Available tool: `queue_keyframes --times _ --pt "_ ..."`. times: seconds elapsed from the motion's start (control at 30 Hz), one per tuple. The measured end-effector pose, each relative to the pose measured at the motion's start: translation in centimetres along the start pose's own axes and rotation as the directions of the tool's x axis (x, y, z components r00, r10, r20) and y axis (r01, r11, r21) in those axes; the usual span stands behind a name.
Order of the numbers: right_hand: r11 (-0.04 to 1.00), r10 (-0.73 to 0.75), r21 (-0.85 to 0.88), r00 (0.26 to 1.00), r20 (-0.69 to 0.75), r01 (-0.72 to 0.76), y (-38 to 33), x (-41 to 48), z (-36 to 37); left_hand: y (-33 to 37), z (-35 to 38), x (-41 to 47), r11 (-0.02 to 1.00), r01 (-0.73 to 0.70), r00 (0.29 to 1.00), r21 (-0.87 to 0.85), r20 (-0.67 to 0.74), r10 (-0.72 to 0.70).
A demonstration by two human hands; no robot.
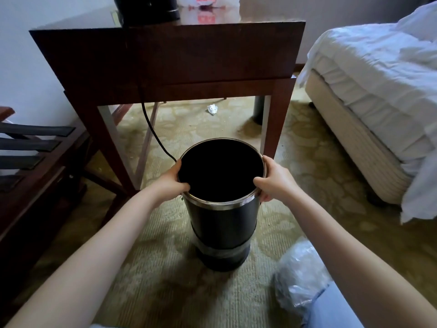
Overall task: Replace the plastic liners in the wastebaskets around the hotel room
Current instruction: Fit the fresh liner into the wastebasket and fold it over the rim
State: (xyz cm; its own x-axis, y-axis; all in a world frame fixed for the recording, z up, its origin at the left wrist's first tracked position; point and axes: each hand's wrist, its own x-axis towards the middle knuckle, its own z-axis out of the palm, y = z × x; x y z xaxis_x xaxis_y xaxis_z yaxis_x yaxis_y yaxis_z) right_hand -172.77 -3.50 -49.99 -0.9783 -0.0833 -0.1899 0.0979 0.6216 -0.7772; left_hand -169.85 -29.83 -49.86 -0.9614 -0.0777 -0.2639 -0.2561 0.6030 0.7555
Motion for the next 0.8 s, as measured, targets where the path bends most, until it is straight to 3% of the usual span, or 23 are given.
queue_keyframes --times 0.2,0.43,0.67,0.8 --pt "0.997 0.078 -0.004 0.996 0.045 -0.077 3.9 1.3 2.4 -2.8 3.1 1.4 0.996 0.091 0.99 -0.002 0.113 -0.09" --pt "0.979 0.198 -0.073 0.973 0.114 -0.191 9.5 3.2 6.8 -7.3 8.0 3.2 0.984 0.159 0.975 0.074 0.147 -0.169" --pt "0.959 0.247 -0.166 0.965 0.092 -0.23 14.5 4.9 11.1 -13.7 12.8 6.4 0.967 0.248 0.957 0.06 0.138 -0.254" --pt "0.954 0.247 -0.18 0.969 0.023 -0.239 16.3 5.3 12.6 -13.3 13.8 5.6 0.95 0.298 0.947 0.089 0.098 -0.306"
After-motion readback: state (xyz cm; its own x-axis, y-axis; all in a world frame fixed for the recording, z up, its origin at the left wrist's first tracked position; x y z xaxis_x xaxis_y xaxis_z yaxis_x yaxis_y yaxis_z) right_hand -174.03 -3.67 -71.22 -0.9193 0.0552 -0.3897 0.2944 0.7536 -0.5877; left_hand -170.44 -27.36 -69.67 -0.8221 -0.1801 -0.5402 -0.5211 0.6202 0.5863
